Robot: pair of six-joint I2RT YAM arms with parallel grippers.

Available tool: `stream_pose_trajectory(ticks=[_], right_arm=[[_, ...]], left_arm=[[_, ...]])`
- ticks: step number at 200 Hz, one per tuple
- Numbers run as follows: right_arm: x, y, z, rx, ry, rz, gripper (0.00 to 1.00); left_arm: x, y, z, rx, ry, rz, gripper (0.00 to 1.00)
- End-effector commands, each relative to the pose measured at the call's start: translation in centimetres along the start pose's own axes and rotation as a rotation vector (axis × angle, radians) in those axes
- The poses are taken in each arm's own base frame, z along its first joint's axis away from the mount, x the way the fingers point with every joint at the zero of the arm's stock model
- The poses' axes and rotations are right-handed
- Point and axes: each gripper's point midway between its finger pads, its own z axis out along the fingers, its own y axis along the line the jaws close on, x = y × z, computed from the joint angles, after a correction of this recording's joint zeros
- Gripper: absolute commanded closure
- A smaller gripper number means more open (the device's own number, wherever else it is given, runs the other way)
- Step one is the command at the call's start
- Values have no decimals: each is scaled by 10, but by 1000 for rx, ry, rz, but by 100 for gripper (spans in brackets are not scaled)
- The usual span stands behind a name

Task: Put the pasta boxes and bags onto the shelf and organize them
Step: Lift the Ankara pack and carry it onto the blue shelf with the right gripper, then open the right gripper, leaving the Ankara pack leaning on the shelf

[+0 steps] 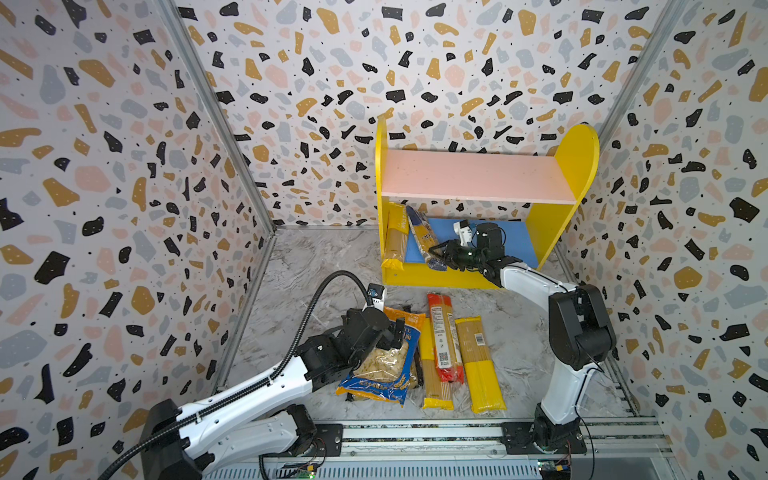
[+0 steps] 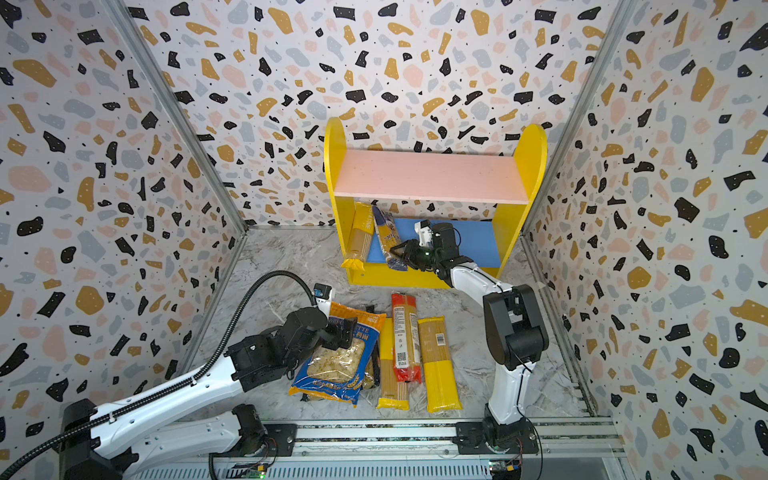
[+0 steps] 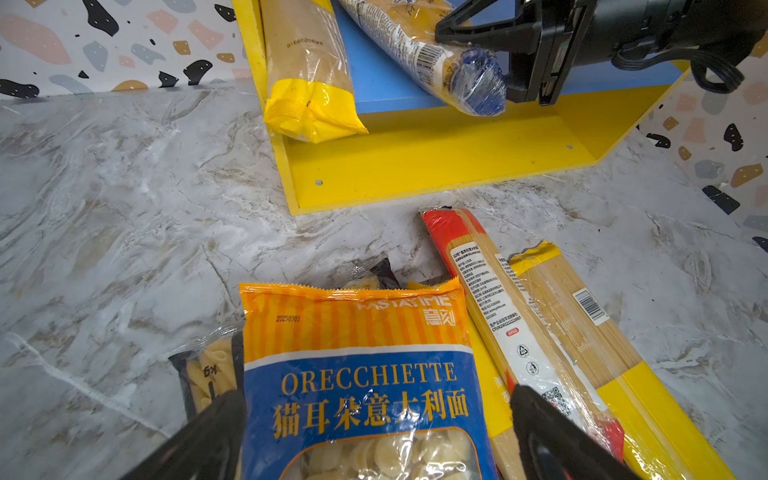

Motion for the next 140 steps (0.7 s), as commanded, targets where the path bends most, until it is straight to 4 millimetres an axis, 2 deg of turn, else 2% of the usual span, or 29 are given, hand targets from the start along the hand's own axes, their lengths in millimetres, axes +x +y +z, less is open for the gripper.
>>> stream_pose_trajectory(ticks=[1,55,93,114,140], right_arm=[[-34,55,-11,-82,-115,-150,81],[-46,55,-28,149,-252,-248,83],[-44,45,-25,237,-264,-250,82],[-40,39,-20,283,-262,-260,78],[-35,36,-14,302,-257,-258,65]], left_arm=[[-6,-1,-5,31,-33,-4,0],[-8,-1,-10,47,-41,-11,0],[-9,-2,-11,59,-44,-15,1],[-9,-2,-12,60,-47,-19,1],[-9,-2,-13,63,-47,-19,0]])
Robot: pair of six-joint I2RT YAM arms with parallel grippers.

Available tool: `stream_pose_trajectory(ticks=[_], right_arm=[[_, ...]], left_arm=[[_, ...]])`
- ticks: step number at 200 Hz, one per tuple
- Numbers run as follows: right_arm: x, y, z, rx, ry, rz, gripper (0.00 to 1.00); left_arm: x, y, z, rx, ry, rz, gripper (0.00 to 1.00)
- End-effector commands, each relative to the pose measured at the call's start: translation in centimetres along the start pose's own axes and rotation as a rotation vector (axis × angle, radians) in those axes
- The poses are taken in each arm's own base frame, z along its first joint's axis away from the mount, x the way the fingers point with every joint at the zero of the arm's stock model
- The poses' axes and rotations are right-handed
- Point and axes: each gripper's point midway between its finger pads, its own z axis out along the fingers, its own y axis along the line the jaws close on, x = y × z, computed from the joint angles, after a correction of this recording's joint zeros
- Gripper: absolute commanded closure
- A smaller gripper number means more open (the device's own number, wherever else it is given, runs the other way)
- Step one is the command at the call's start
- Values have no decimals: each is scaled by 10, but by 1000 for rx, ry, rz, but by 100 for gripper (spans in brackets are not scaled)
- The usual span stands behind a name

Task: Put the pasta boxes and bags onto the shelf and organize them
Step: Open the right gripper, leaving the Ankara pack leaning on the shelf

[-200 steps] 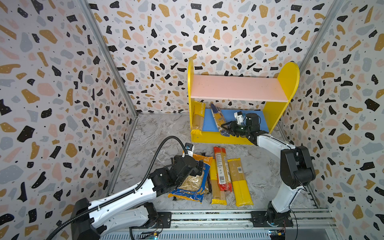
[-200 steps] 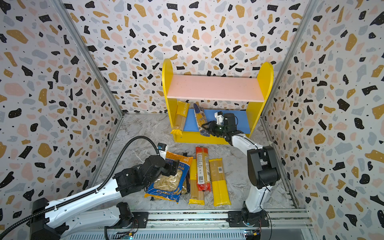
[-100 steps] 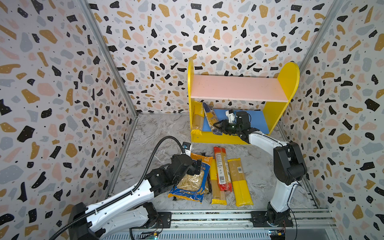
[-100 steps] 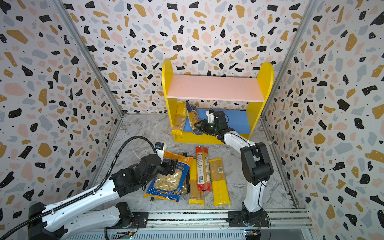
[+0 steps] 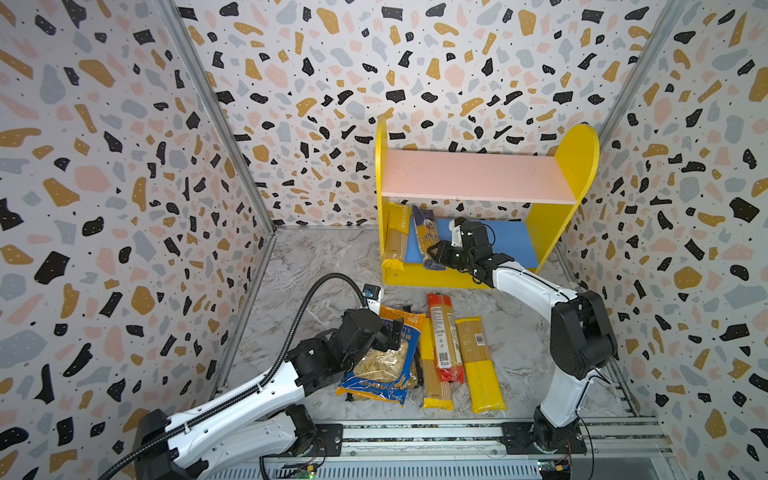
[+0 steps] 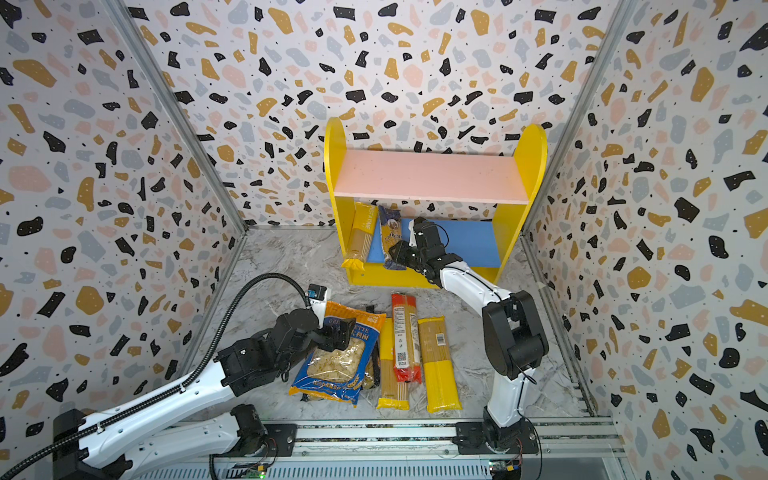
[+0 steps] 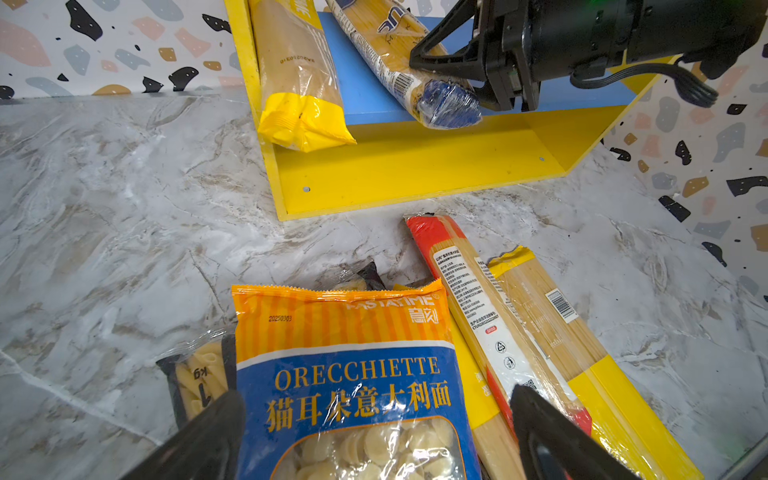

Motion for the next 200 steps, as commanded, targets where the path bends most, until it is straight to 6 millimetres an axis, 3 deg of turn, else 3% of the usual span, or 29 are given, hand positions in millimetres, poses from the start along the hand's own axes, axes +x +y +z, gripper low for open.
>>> stream_pose_trajectory(ticks=[1,30,59,106,139,160,200], right_arm=[[-39,27,-19,-15,-128,-65,65],[-38,31,-20,-15,-127,-67,49],[-43,38,-36,-2,-158,-91,31],[-44,50,-71,-18,-177,-110,24],[-18,43,-102,14,-139,-103,24],[5,34,-133,43,-131,-105,24],[46,6,-200,114,-139,-89,24]], left_arm=[[-4,0,-1,9,-20,2,0],[-4,1,-2,7,-20,3,0],[-4,2,-3,7,-25,-3,0],[-8,5,-9,-2,-39,-5,1],[-14,8,-17,-3,-69,-8,0],[-12,4,-13,17,-60,-9,1],[6,-29,8,150,42,-1,0]])
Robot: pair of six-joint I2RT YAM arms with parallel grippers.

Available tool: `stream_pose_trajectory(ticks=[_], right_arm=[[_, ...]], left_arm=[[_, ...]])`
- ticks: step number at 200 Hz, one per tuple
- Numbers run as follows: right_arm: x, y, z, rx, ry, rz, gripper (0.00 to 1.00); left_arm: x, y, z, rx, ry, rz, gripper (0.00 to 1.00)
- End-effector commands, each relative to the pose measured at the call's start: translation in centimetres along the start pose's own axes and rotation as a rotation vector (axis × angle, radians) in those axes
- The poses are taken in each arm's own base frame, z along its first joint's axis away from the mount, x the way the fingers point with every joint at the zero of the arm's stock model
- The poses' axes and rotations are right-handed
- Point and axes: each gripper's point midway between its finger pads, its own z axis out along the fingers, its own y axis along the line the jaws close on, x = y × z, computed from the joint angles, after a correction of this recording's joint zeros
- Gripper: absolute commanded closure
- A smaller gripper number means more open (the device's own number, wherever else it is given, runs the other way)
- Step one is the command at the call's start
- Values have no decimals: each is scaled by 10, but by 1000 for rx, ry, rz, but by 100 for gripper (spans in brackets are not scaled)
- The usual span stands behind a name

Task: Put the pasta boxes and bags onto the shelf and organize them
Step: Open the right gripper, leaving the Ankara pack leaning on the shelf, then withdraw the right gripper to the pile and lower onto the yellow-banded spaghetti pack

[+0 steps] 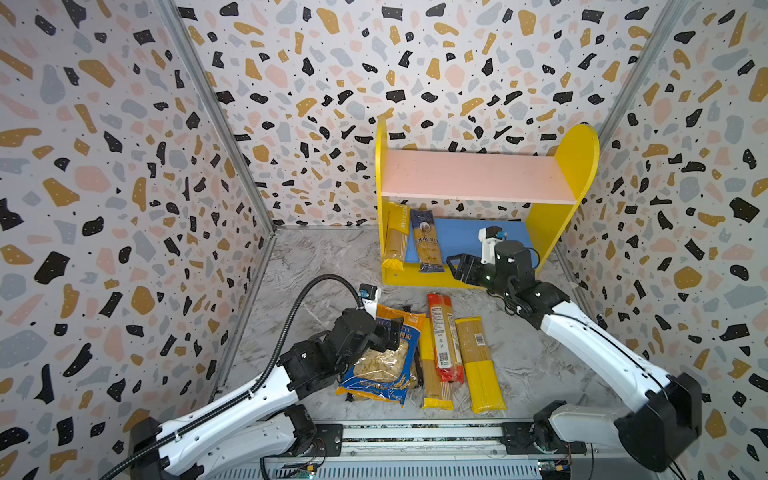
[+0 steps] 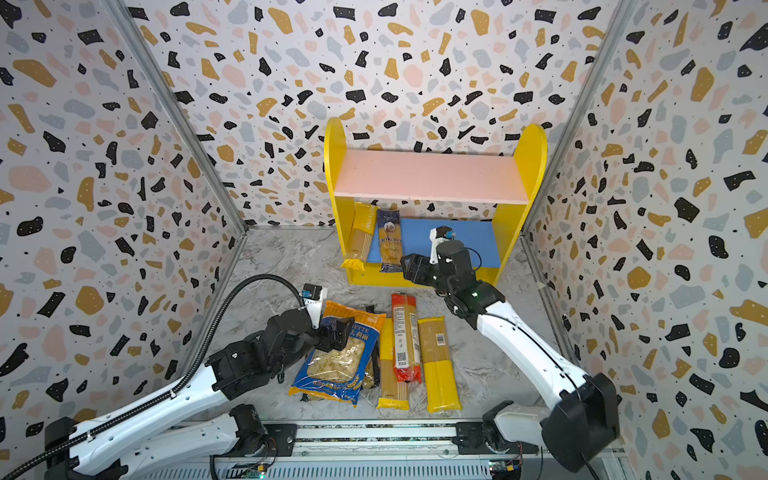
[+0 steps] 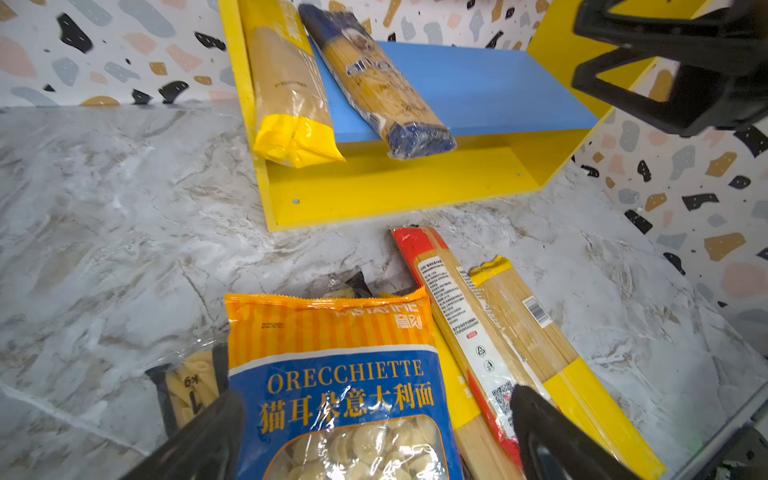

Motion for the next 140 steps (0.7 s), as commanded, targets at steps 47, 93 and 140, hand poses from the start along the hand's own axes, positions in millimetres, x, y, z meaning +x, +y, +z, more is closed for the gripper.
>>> stream_pose_trajectory(ticks=[47,93,140], right_arm=[[56,-57,-97,177,23,1,23],[105,-85,-108,224,137,-19,23],[123,-82,-108,155,156,0,23]], left_arm=[[19,-72,15,196,58,14,0],[49,-131,10,249,86,42,0],[73,-139,7,240,108,1,0]])
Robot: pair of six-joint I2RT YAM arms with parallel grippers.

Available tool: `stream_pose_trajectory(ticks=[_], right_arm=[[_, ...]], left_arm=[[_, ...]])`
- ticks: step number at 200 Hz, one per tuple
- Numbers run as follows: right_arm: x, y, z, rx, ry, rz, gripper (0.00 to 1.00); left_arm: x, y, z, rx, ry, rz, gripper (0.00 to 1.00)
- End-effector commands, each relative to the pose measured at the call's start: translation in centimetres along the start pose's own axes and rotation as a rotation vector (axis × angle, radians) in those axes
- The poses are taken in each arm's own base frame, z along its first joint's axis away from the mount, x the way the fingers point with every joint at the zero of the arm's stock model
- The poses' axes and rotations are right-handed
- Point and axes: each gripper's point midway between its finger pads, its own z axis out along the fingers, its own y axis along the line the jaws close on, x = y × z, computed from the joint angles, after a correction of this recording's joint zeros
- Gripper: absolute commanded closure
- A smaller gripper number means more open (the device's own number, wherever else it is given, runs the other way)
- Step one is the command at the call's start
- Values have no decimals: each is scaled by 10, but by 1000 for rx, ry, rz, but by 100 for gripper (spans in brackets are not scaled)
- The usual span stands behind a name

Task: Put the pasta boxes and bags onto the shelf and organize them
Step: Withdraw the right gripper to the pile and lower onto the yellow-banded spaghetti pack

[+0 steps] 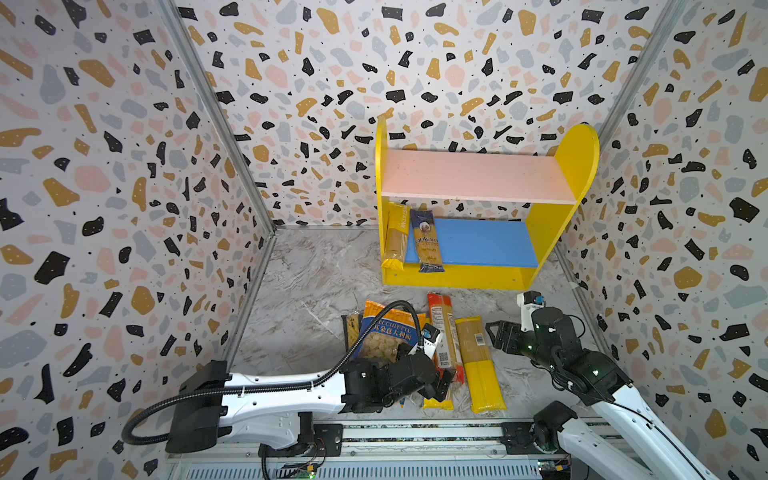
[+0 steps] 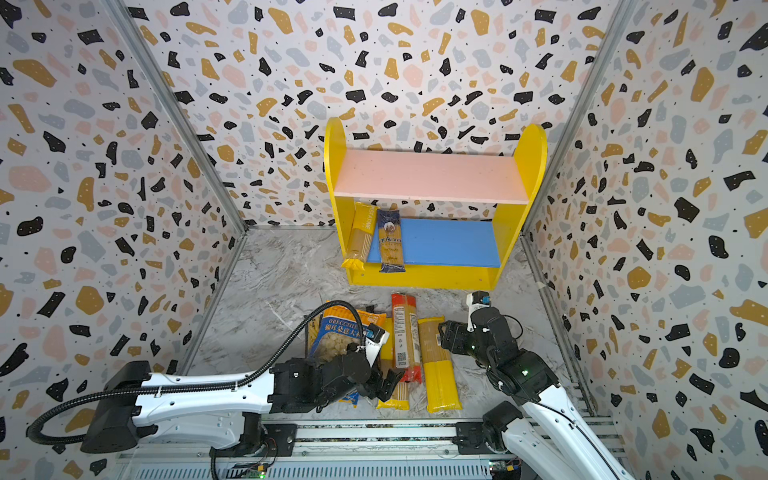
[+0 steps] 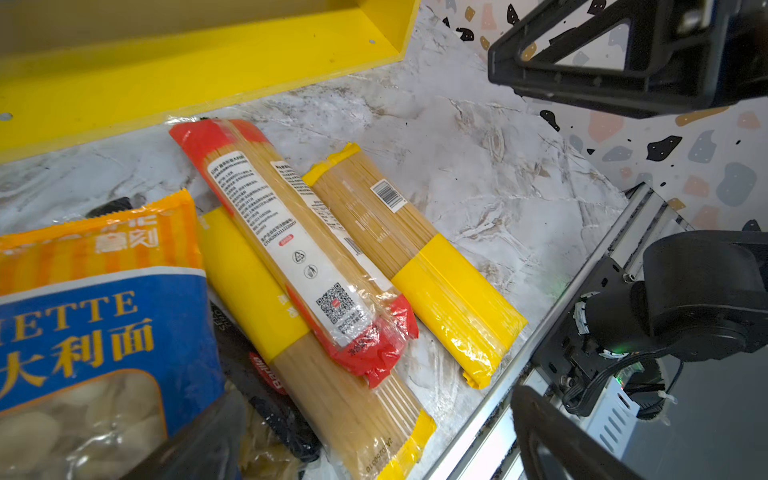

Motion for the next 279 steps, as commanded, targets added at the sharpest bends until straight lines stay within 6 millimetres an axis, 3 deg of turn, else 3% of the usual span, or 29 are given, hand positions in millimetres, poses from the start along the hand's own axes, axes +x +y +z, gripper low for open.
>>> stream_pose_trajectory(ticks=[1,39,94,183,210,236,279], right_arm=[[5,4,-2,-37,7,-3,23],[28,-2,22,-42,81,11,23],[22,2,37,-46,73,5,23],[23,16,68,-76,143,-49,21],[24,11,74,-32,173,-54,20],[41,-10,73,98,238,-58,15],[95,-22,61,208,343,-48,9]], left_arm=[[-15,-1,-6,-11,-86,-95,0],[-8,26,-24,-66,-131,-159,0],[-2,62,-46,-149,-189,-181,0],[14,85,-45,-201,-223,-213,0],[16,92,-49,-211,-238,-221,1],[14,95,-54,-212,-253,-224,0],[12,96,-58,-204,-269,-222,0]])
